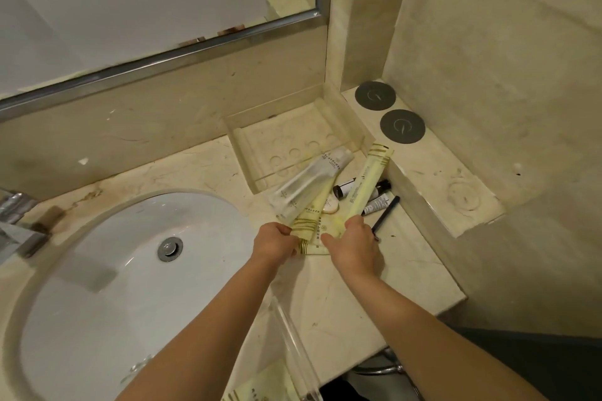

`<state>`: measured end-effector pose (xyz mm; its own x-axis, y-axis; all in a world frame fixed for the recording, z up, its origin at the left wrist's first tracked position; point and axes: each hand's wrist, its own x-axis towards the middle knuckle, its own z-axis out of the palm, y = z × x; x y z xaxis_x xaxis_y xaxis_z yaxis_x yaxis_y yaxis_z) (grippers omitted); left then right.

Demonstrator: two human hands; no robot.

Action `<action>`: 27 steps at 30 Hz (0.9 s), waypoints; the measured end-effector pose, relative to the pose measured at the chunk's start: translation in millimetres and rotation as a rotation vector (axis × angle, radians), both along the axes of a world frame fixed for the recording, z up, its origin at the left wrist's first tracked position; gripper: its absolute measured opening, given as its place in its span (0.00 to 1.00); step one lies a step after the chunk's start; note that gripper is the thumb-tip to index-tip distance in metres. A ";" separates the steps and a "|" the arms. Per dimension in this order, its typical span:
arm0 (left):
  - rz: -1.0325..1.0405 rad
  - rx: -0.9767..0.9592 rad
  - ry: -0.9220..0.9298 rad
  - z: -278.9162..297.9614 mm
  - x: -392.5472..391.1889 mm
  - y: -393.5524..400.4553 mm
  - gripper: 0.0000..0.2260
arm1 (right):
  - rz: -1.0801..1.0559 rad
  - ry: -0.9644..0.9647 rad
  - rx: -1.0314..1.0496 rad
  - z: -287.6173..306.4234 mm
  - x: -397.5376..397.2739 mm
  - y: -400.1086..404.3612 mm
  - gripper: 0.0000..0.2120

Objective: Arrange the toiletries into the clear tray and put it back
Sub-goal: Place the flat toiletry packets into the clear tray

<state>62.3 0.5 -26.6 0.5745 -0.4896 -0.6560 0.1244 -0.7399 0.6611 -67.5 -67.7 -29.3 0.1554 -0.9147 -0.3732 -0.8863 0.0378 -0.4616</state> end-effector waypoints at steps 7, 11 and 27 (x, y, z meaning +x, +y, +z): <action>-0.047 -0.054 0.042 -3.1 -1.9 -2.9 0.19 | 0.083 -0.005 -0.068 -4.8 4.0 5.8 0.18; -0.044 -0.085 0.038 4.6 0.3 1.4 0.16 | 0.176 -0.058 -0.123 -5.2 3.0 10.7 0.20; 0.077 -0.238 0.183 48.2 21.4 77.9 0.08 | 0.359 -0.362 0.024 23.1 5.3 49.5 0.16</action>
<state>83.8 78.4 21.6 0.4982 -0.6015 -0.6245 0.3070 -0.5512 0.7759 -62.2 -18.2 -6.1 0.5812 -0.7720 -0.2575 -0.6291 -0.2255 -0.7439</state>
